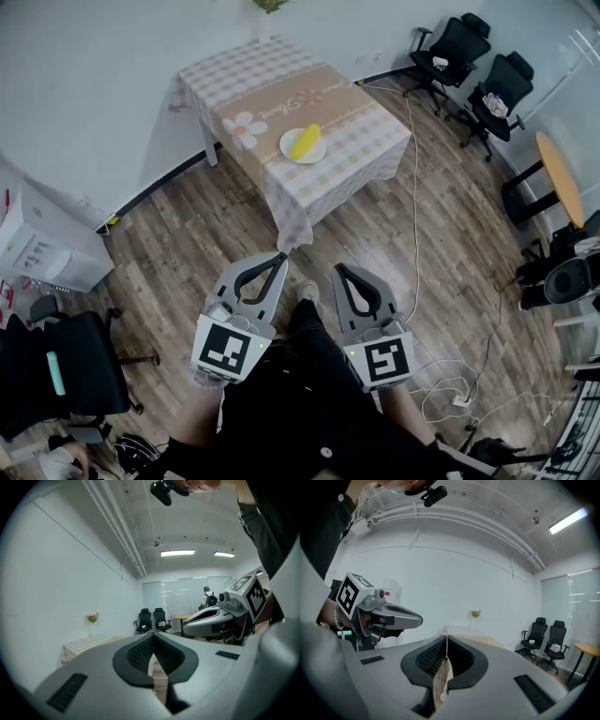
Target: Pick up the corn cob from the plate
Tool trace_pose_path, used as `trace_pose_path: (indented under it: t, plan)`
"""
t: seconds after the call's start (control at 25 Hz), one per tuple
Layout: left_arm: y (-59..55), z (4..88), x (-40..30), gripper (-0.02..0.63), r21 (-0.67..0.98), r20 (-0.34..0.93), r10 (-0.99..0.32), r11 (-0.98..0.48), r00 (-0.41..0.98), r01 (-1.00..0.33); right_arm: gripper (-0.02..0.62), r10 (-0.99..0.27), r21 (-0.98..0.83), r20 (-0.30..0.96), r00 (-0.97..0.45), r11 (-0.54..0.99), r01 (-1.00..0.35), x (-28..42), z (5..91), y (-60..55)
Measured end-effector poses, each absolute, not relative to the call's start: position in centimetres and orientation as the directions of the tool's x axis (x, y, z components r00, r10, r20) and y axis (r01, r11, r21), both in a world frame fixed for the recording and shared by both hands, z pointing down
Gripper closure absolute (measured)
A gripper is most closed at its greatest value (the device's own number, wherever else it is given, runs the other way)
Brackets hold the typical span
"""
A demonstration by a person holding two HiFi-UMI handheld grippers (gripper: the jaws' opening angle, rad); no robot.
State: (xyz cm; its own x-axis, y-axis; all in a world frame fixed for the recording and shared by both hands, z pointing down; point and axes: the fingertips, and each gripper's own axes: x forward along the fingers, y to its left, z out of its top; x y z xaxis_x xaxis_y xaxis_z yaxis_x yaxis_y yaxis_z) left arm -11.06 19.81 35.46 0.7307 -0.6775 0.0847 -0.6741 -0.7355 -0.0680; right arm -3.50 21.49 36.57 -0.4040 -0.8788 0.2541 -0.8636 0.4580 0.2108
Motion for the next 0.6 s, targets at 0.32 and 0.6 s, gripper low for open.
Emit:
trace_pose_path:
  t: [0.32, 0.6]
  plan:
    - [18.3, 35.9, -10.3, 0.593, -0.08, 0.1, -0.68, -0.733, 0.726, -0.676, 0.552, -0.884, 0.197, 0.246, -0.399, 0.448, -0.872, -2.3, 36.9, 19.8]
    - [16.5, 35.7, -9.9, 0.594, -0.089, 0.108, -0.691, -0.723, 0.715, -0.685, 0.552, -0.875, 0.186, 0.24, -0.421, 0.467, -0.865, -2.0, 37.0, 17.8]
